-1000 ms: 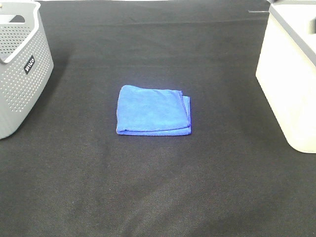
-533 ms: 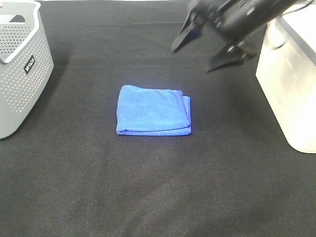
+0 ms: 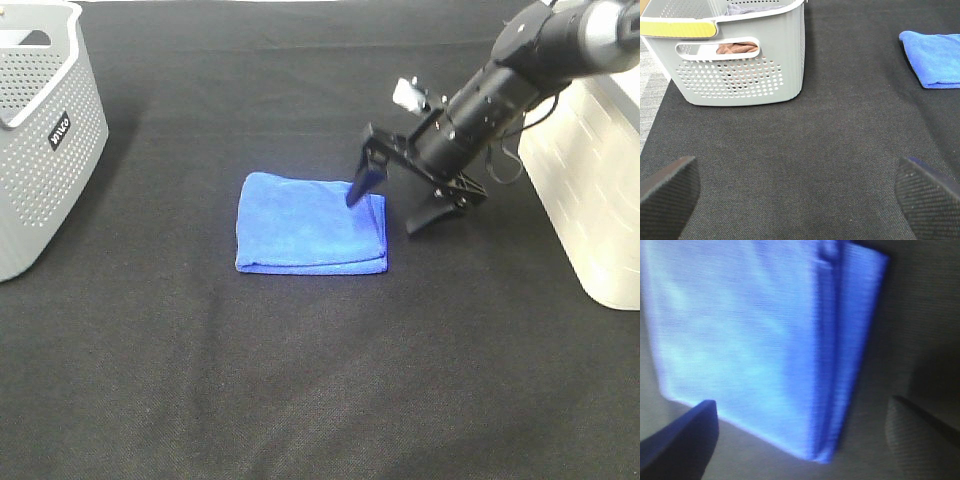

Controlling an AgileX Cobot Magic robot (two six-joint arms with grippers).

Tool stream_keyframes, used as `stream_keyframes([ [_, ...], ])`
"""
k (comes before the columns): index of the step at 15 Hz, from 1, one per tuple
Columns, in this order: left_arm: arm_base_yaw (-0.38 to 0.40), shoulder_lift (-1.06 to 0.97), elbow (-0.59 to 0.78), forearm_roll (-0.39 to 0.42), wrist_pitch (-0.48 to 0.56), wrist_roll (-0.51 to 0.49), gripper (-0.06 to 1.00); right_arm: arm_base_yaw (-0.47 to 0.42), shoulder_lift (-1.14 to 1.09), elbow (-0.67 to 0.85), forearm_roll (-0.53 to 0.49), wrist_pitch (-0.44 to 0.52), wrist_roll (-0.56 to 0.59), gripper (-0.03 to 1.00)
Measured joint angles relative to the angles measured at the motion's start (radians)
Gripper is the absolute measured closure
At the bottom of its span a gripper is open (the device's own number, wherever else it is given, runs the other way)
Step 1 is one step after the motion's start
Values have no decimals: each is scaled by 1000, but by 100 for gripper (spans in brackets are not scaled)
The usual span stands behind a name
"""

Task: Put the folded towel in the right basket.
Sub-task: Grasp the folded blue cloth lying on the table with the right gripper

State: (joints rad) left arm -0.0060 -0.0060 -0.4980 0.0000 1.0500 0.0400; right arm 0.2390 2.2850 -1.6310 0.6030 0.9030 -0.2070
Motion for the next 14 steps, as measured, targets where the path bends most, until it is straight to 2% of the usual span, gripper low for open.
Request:
stream_keyframes([
  [2,0,0,0,0,0,0,-4,0,18,0,-56,-26,36,8],
  [5,0,0,0,0,0,0,-4,-1,32,-6,-47,-51,43,10],
  [9,0,0,0,0,0,0,-4,0,56,-16,30,-62,43,11],
  [11,0,0,0,0,0,0,-4,35,87,-25,121,-76,30,14],
  [13,0,0,0,0,0,0,-4,111,114,-32,219,-107,-35,23],
  [14,0,0,0,0,0,0,-4,141,126,-32,238,-126,-61,39],
])
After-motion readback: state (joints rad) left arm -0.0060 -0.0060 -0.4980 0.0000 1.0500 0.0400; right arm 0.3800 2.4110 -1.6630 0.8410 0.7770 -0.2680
